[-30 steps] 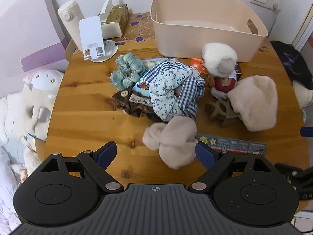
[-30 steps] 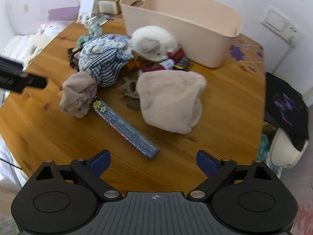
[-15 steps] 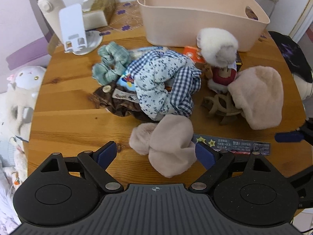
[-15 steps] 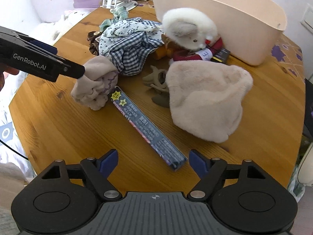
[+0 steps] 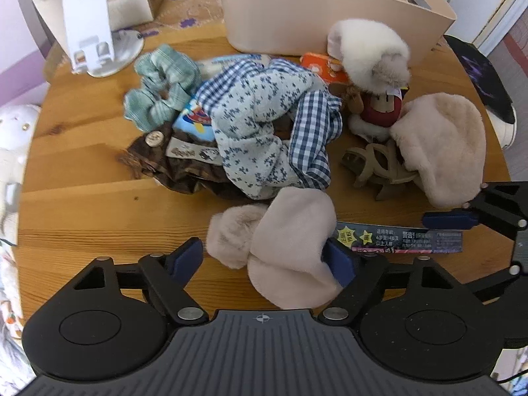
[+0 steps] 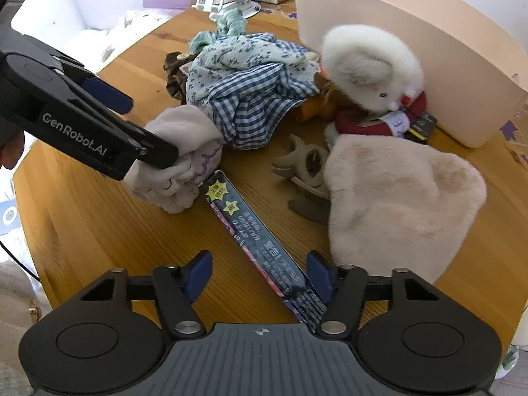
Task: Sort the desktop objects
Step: 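Grasp the pencil box with the right tool while the left tool grasps the pink socks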
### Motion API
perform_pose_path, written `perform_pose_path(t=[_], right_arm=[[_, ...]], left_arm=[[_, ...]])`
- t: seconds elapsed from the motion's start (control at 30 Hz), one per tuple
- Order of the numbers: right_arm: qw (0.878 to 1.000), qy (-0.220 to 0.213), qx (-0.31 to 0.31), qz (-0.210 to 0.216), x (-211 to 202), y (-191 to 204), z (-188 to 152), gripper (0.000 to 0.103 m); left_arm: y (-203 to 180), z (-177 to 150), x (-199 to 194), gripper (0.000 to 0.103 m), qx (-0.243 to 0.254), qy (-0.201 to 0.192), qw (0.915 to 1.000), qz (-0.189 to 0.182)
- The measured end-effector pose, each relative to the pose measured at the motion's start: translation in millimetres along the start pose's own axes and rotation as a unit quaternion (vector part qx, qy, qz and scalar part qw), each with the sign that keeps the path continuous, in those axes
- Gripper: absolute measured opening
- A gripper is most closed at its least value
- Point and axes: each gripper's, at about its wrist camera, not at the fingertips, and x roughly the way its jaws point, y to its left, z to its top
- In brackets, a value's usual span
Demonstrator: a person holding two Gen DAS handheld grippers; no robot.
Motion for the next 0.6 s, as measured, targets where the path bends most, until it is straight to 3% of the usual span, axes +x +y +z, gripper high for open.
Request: perform_pose_path(t=[0.23,0.43,0.53,0.6], right_arm=[[1.000,0.023,-0.014,-0.013,16,3,2,0.048],[1.000,0.027,-0.013,-0.009,21,5,-3,0.022],[1.000,0.024,-0.006,0.001,19,3,-7,0.021],[1.000,0.022,-0.004,0.008,18,2,-9,0.021]], left_arm=[[-4,-1,17,0.074,0.018,0.016,0.9997,-0.011],[-5,-2,19,0.058,0.039,0.015,0.9990,-0.016],[-3,-4,18,0.051,0.041,0.014,0.9990,-0.015],[-4,-5,16,0.041,0.043,0.012,0.9989,-0.014]])
